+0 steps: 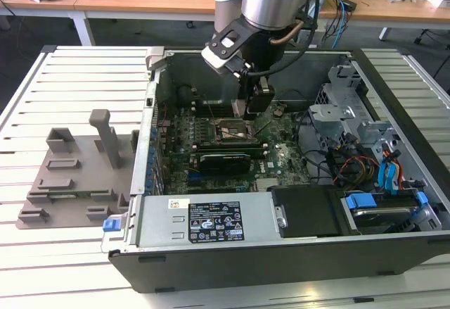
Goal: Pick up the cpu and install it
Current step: 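Place the cpu into insertion slot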
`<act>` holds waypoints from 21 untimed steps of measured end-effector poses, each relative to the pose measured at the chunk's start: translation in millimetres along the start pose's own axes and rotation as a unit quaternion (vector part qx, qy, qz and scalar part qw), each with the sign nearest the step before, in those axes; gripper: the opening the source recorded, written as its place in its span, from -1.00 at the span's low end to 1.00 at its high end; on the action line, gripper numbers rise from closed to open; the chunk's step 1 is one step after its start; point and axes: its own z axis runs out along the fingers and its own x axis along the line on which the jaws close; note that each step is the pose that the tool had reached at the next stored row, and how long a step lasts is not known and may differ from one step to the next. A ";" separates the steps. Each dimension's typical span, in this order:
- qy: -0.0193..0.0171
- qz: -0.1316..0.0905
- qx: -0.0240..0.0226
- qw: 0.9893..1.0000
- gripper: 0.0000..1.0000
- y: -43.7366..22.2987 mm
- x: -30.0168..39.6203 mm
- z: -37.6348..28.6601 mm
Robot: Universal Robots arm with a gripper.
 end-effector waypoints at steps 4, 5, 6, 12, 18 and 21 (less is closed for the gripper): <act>0.000 0.000 0.000 1.000 0.10 0.4 -0.2 7.0; 0.000 0.000 0.000 1.000 0.10 0.4 -0.2 7.9; 0.000 0.000 0.000 1.000 0.10 0.5 -0.3 9.0; 0.000 0.000 0.000 1.000 0.10 0.7 1.4 11.9; 0.000 0.000 0.000 1.000 0.10 1.5 5.5 18.3; 0.000 0.000 0.000 1.000 0.10 1.6 5.9 19.8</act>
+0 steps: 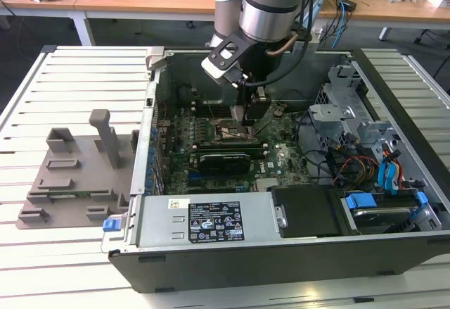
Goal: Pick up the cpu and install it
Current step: 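Place the cpu into insertion slot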
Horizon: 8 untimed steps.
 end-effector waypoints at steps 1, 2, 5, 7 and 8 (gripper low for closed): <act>0.000 0.000 0.000 1.000 0.10 0.1 0.2 1.0; 0.000 0.000 0.000 1.000 0.10 0.2 0.5 2.1; 0.000 0.000 0.000 1.000 0.10 0.4 1.3 4.5; 0.000 0.000 0.000 1.000 0.10 0.5 1.7 5.7; 0.000 0.000 0.000 1.000 0.10 0.6 2.2 7.0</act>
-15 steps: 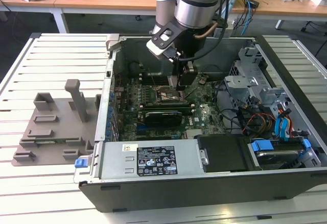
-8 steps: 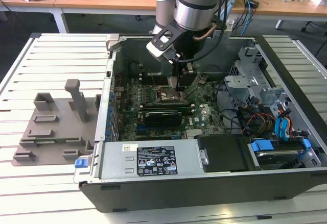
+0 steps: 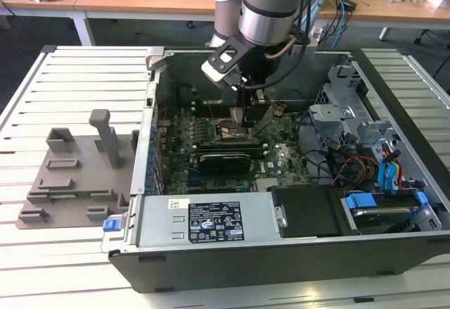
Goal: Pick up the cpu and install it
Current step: 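Place the cpu into insertion slot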
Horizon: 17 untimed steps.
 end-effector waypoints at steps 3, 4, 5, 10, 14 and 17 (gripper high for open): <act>0.000 0.000 0.000 1.000 0.10 0.3 1.1 3.5; 0.000 0.000 0.000 1.000 0.10 0.3 1.7 4.7; 0.000 0.000 0.000 1.000 0.10 0.5 2.4 5.7; 0.000 0.000 0.000 1.000 0.10 0.8 3.9 8.7; 0.000 0.000 0.000 1.000 0.10 1.1 5.1 11.6; 0.000 0.000 0.000 1.000 0.10 1.5 7.9 14.8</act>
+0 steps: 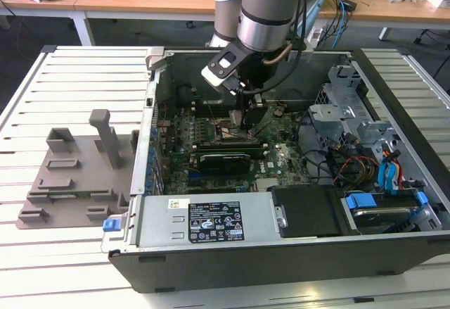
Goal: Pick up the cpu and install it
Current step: 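Place the cpu into insertion slot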
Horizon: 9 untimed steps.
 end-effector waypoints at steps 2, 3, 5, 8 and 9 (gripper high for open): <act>0.000 0.000 0.000 1.000 0.10 0.3 2.9 1.4; 0.000 0.000 0.000 1.000 0.10 0.5 3.9 1.8; 0.000 0.000 0.000 1.000 0.10 0.6 4.6 2.6; 0.000 0.000 0.000 1.000 0.10 0.7 5.3 4.1; 0.000 0.000 0.000 1.000 0.10 0.8 5.7 5.1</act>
